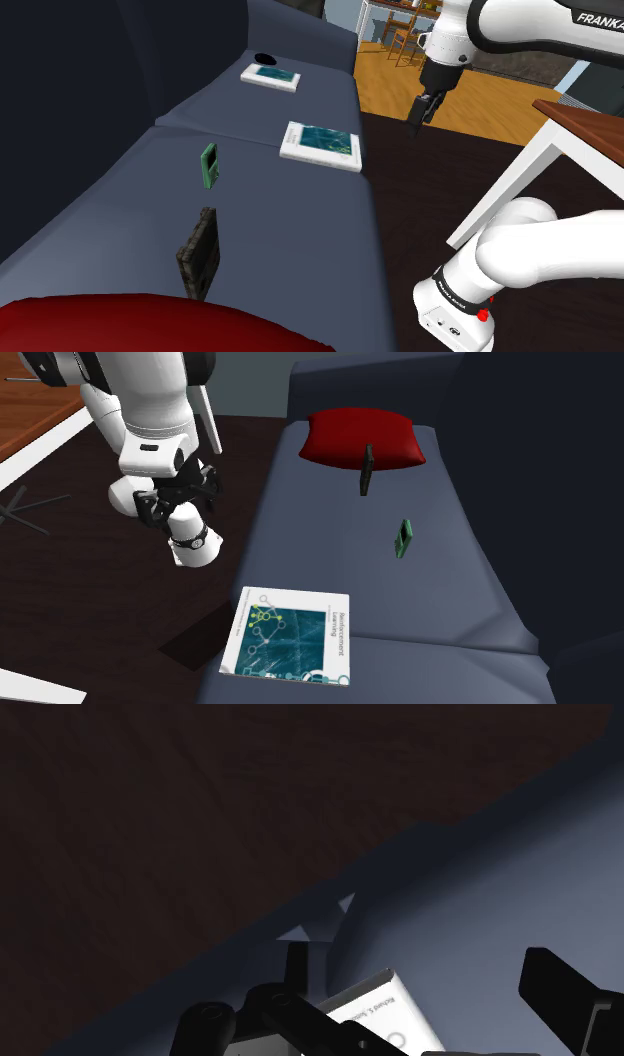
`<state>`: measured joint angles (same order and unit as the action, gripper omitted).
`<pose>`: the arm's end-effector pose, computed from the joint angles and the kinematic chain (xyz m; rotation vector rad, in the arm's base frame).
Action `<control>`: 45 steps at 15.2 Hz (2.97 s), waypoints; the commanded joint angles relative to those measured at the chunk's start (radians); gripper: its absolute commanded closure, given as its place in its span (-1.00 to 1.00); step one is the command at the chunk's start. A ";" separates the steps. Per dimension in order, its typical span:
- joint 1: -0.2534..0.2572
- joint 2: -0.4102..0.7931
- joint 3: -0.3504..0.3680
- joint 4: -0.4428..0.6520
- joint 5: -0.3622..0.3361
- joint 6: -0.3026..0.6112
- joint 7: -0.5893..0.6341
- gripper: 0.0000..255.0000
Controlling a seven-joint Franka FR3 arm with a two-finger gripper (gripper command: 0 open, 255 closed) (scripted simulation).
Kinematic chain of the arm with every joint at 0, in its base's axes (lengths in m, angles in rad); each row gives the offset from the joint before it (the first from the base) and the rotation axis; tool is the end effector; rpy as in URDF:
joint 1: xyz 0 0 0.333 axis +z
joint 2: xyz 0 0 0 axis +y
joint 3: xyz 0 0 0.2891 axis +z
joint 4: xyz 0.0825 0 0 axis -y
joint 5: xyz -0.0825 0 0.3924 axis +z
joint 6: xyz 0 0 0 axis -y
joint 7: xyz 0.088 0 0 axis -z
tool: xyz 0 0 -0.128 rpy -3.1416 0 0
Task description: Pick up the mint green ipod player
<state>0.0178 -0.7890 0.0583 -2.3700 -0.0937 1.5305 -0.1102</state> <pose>0.3274 0.0156 0.5421 2.9963 0.2503 -0.0824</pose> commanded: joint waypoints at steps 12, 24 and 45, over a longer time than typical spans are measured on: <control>0.071 0.315 0.128 0.143 0.092 0.177 0.094 -1.00; 0.133 0.698 0.258 0.436 0.085 0.280 0.198 -1.00; 0.314 1.264 0.340 1.010 -0.075 0.268 0.319 -1.00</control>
<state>0.3330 0.4734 0.3987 -1.3491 -0.1684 1.7858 0.2082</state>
